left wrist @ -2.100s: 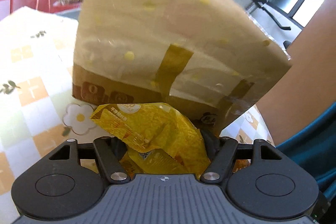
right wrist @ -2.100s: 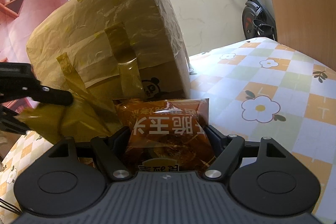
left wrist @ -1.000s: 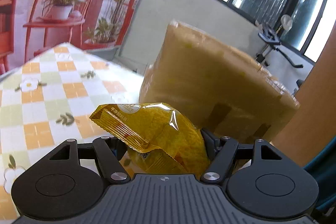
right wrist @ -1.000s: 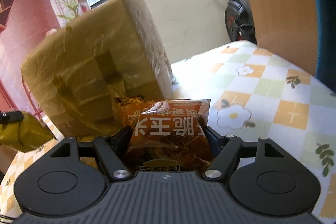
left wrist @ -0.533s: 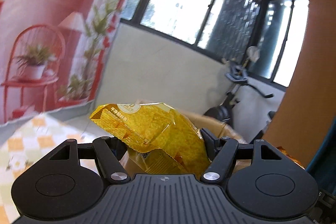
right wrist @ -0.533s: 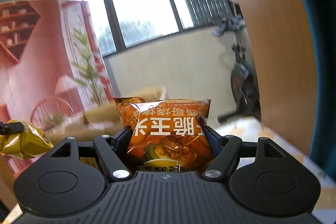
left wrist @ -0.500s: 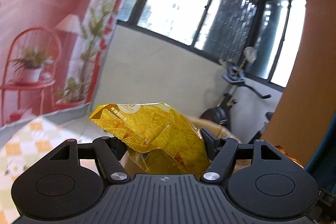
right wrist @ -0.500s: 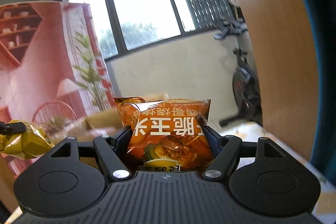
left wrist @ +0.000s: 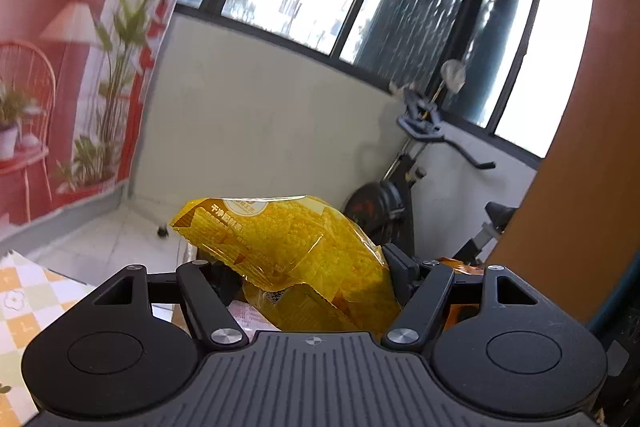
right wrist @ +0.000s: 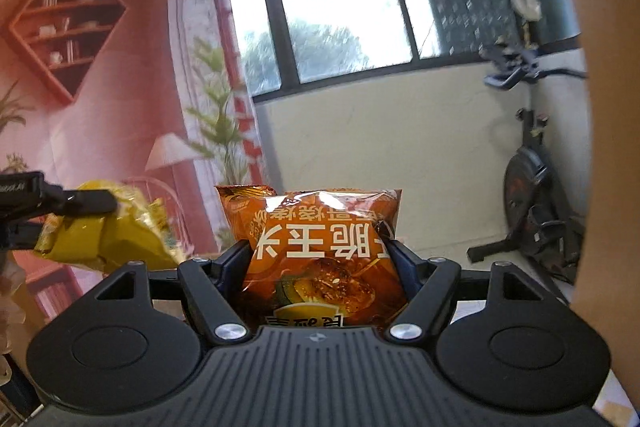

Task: Organize snacks
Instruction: 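Carry both held bags over the cardboard box, then open both tools to drop the bags into the box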

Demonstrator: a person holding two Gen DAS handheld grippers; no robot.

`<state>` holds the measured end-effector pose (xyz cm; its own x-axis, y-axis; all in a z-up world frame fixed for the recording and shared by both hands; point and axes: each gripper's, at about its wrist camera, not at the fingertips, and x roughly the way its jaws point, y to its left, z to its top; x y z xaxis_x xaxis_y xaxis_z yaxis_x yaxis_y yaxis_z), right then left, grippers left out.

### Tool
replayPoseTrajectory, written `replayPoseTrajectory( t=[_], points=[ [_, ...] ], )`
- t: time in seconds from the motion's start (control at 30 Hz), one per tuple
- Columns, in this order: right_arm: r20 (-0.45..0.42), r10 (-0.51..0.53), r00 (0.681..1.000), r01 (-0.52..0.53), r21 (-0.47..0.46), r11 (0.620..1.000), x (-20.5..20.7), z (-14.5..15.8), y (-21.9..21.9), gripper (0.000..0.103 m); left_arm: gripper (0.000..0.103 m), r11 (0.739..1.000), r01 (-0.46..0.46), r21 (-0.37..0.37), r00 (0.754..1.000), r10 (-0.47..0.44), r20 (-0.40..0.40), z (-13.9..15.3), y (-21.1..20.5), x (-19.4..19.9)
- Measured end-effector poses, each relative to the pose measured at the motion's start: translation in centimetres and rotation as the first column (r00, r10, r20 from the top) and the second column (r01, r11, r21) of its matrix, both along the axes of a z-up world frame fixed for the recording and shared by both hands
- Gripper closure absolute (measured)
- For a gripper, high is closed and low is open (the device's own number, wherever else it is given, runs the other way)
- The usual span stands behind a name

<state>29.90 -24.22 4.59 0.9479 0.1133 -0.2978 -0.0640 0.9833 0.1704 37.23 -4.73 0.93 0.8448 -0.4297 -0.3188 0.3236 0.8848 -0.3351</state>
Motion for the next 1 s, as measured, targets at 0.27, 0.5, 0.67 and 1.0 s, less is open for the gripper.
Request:
replayPoseTrajectory(
  t=[0.27,0.5,0.67,1.0],
  points=[
    [-0.143,0.0,0.99,-0.001,-0.008,1.0,7.4,-2.1,0.7,0.029,0.03,0.999,0.027,0.037,0.994,-0.023,-0.106,-2.2,-0.9,5.8],
    [-0.235,-0.024,0.972,0.03,0.02,0.999,10.6,-3.4,0.8,0.026,0.027,0.999,0.033,0.034,0.976,-0.025,-0.215,-4.3,-0.3,9.2],
    [-0.301,-0.062,0.952,0.074,0.029,0.997,11.4,-4.3,0.1,0.023,0.021,0.999,0.036,0.018,0.961,-0.03,-0.275,-5.2,0.8,9.9],
    [-0.273,-0.044,0.961,0.045,-0.002,0.999,9.9,-3.5,1.1,0.012,0.015,0.991,0.04,0.131,0.991,-0.022,-0.135,-2.3,0.1,7.9]
  ],
)
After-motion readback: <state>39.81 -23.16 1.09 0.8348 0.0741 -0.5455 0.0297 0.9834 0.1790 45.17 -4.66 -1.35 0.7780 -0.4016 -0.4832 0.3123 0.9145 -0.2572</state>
